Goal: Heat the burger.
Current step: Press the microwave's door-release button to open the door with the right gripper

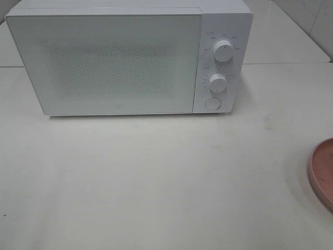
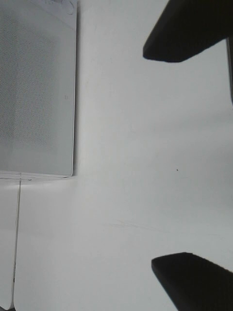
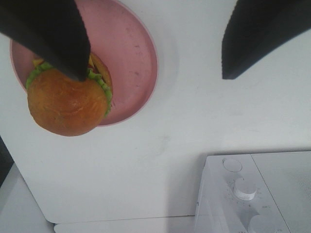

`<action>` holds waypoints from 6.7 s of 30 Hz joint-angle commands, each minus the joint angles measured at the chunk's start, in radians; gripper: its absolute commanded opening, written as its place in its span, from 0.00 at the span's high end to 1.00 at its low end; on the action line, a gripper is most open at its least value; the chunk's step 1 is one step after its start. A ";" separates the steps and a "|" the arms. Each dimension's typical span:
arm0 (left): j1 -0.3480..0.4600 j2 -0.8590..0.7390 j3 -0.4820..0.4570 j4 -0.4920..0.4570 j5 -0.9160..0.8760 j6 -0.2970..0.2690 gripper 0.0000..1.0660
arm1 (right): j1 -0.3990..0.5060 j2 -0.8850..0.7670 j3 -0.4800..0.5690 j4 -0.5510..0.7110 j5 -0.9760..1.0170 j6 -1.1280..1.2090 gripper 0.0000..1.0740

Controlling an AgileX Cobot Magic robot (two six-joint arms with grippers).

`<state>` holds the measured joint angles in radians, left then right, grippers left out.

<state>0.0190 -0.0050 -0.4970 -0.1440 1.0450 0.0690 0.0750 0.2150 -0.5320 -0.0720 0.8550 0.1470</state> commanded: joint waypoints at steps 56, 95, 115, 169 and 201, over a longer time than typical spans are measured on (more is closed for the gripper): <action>-0.005 -0.025 0.002 -0.004 -0.009 0.004 0.06 | -0.003 1.007 0.169 0.004 -1.572 -0.002 0.31; -0.005 -0.025 0.002 -0.004 -0.009 0.004 0.06 | 0.637 1.518 0.215 0.805 -2.202 -0.328 0.31; -0.005 -0.025 0.002 -0.004 -0.009 0.004 0.06 | 0.639 1.520 0.173 0.788 -2.171 -0.317 0.31; -0.005 -0.025 0.002 -0.004 -0.009 0.004 0.06 | 0.624 1.669 0.073 0.805 -1.946 1.255 1.00; -0.005 -0.025 0.002 -0.005 -0.009 0.004 0.06 | 0.449 1.875 -0.211 0.504 -1.808 1.339 1.00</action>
<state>0.0190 -0.0050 -0.4970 -0.1440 1.0450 0.0690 0.5270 2.0920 -0.7340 0.4470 -0.9640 1.4760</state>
